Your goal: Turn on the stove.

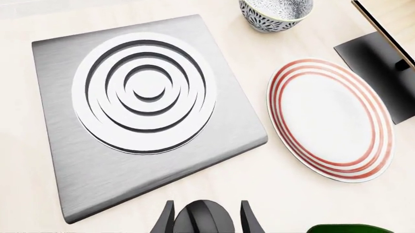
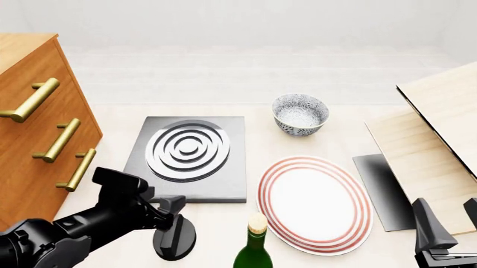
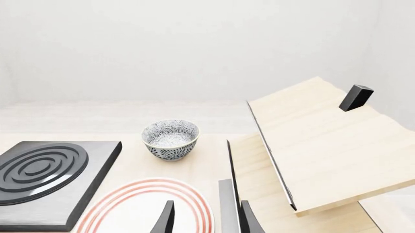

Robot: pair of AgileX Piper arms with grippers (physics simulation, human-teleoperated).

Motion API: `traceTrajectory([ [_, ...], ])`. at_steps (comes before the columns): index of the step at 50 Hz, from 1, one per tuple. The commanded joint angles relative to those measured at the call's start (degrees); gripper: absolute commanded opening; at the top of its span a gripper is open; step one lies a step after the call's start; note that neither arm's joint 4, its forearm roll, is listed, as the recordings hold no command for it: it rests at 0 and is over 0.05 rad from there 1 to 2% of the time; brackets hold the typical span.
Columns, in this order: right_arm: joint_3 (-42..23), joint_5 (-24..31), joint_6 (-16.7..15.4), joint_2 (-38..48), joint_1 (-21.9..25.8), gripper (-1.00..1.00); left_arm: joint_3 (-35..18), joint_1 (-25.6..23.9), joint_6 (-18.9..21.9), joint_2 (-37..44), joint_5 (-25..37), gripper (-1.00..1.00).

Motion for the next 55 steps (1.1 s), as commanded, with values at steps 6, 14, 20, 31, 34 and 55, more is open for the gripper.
traceTrajectory([
  [6, 0.0, 0.0, 0.0, 0.0, 0.0, 1.0, 1.8, -0.19, -1.03, 3.38, -3.68, 1.0],
  [14, 0.0, 0.0, 0.01, 0.0, 0.0, 1.0, 2.25, -0.38, -1.56, 4.65, -5.03, 1.0],
  [20, 0.0, 0.0, 0.01, -0.01, 0.0, 1.0, 2.32, -0.17, -1.77, 5.82, -5.87, 1.0],
  [31, 0.0, 0.0, 0.01, 0.0, 0.0, 1.0, 3.64, 0.07, -2.99, 8.25, -8.83, 1.0],
  [34, 0.0, 0.0, 0.0, 0.01, 0.01, 1.0, 3.72, -0.01, -3.23, 8.72, -9.18, 1.0],
  [55, 0.0, -0.01, 0.0, 0.02, 0.01, 1.0, 4.83, -0.51, -4.61, 14.05, -13.74, 1.0],
])
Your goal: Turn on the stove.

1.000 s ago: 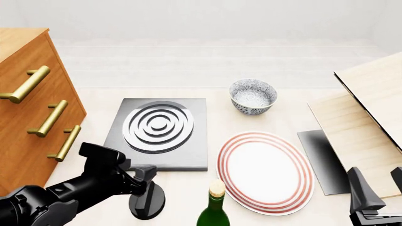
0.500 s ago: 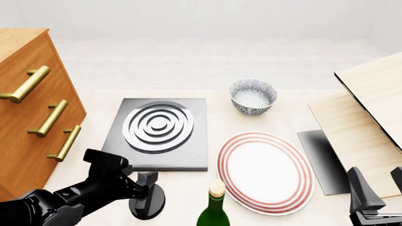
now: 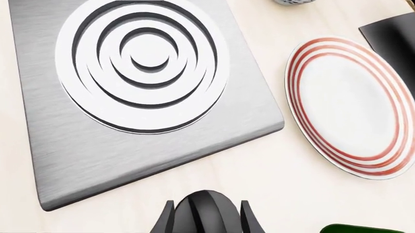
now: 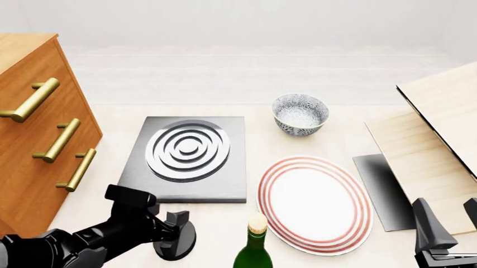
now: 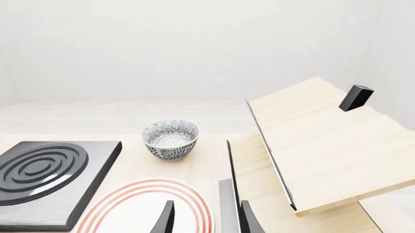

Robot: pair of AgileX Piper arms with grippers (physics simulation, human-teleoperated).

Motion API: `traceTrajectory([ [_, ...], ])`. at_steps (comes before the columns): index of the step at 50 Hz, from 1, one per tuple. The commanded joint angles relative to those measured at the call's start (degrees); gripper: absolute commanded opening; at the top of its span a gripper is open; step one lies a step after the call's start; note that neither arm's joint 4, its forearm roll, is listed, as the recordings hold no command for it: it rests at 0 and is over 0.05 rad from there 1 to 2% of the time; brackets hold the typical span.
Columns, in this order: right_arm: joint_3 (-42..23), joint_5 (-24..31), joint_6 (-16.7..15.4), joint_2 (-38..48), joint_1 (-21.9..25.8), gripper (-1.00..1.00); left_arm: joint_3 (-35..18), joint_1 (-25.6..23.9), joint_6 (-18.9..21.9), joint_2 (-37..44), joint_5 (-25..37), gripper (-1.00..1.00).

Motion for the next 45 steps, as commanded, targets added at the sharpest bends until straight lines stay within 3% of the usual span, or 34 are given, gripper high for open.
traceTrajectory([
  [1, 0.0, -0.01, -0.01, 0.03, 0.01, 1.0, 0.59, -0.22, -0.78, 2.82, -2.42, 1.0],
  [35, 0.0, 0.0, 0.01, 0.0, 0.0, 1.0, 1.4, -1.46, -3.83, 10.59, -8.18, 1.0],
  [45, 0.0, -0.01, -0.01, 0.02, 0.01, 1.0, 1.47, 2.95, -1.49, 8.98, -7.05, 1.0],
])
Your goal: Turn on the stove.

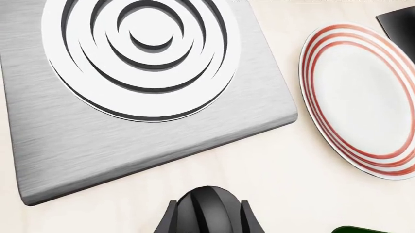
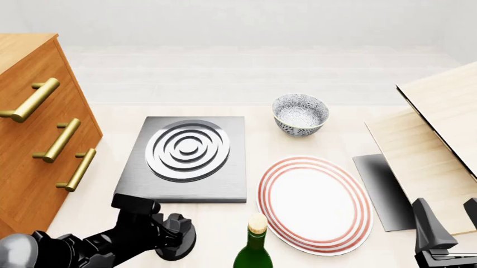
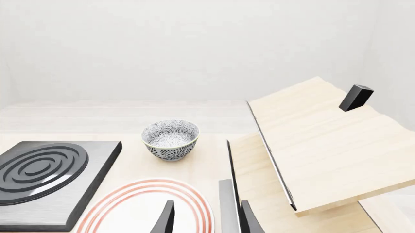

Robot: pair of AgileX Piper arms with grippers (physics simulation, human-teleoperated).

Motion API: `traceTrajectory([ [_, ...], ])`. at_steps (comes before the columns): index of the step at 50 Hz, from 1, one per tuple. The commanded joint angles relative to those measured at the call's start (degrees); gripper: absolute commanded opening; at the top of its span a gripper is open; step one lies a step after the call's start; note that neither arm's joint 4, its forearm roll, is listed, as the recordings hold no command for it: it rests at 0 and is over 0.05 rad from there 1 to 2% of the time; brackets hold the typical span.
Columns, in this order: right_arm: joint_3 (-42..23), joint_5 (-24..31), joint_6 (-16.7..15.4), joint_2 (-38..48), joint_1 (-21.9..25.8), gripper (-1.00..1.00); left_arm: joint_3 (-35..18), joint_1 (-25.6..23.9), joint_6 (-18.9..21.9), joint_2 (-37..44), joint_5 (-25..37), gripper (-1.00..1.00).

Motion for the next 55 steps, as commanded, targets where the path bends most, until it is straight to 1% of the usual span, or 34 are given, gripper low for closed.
traceTrajectory([
  [1, 0.0, 0.0, 0.0, 0.01, 0.0, 1.0, 0.06, 3.41, 1.82, 0.81, 0.18, 1.0],
  [5, 0.0, 0.0, -0.02, 0.0, 0.01, 1.0, 0.03, 5.47, 2.95, -0.36, 1.1, 1.0],
  [6, 0.0, 0.0, 0.04, 0.01, 0.01, 1.0, 0.05, 6.97, 3.35, -1.08, 1.45, 1.0],
  [19, 0.0, 0.0, -0.01, 0.01, 0.01, 1.0, 0.05, 10.49, 5.11, -3.39, 3.03, 1.0],
  [27, 0.0, 0.0, 0.0, 0.0, 0.0, 1.0, -0.73, 12.5, 6.23, -5.25, 4.77, 1.0],
  [28, 0.0, 0.01, -0.01, -0.02, 0.0, 1.0, -1.19, 13.33, 6.73, -5.95, 5.49, 1.0],
  [55, 0.0, 0.0, -0.01, 0.01, 0.0, 1.0, -0.9, 16.74, 8.43, -8.23, 6.89, 1.0],
])
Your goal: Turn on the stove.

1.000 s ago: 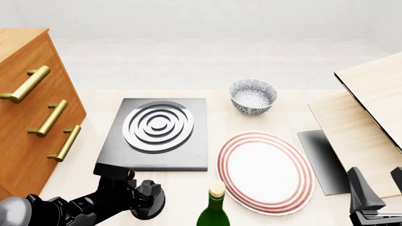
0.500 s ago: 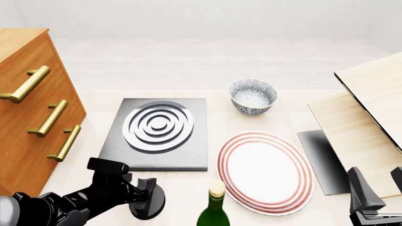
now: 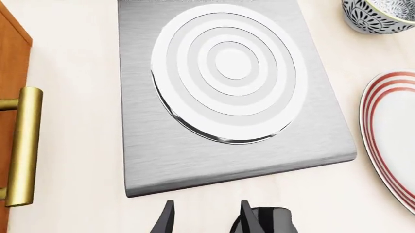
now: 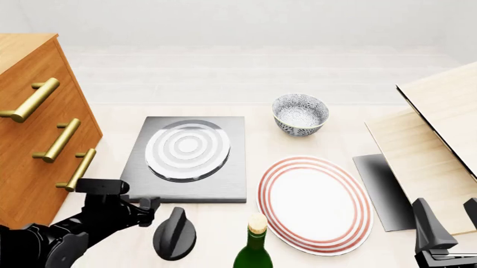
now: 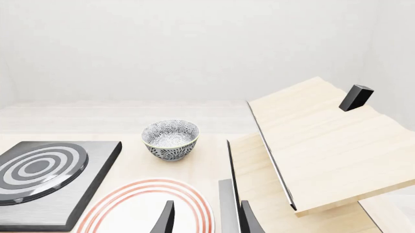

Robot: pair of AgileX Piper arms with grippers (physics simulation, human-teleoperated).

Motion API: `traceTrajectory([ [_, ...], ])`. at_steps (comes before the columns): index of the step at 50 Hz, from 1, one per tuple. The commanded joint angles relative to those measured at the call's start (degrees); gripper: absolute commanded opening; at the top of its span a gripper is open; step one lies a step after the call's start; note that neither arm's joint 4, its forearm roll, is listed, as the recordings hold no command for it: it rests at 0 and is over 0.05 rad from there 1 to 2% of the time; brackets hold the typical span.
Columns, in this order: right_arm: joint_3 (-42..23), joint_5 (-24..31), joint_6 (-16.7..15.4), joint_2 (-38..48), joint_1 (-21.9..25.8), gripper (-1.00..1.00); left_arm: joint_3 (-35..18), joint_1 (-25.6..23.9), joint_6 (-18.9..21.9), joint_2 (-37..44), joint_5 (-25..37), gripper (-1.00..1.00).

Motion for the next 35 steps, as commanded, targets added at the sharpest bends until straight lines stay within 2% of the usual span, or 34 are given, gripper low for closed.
traceTrajectory([
  [1, 0.0, -0.01, -0.01, 0.02, 0.0, 1.0, 0.29, 2.22, 1.67, -1.09, 0.84, 1.0],
  [10, 0.0, 0.0, 0.0, 0.01, 0.01, 1.0, -2.55, -0.41, 5.69, -12.74, 9.37, 1.0],
  [14, 0.0, 0.0, -0.01, 0.01, 0.01, 1.0, -3.37, -1.44, 5.19, -16.02, 11.89, 1.0],
  [19, 0.0, 0.0, 0.0, 0.0, 0.0, 1.0, -4.84, -2.81, 5.7, -24.2, 16.68, 1.0],
  [35, 0.0, 0.0, 0.0, 0.0, 0.0, 1.0, -9.06, -0.6, 6.32, -39.01, 26.61, 1.0],
])
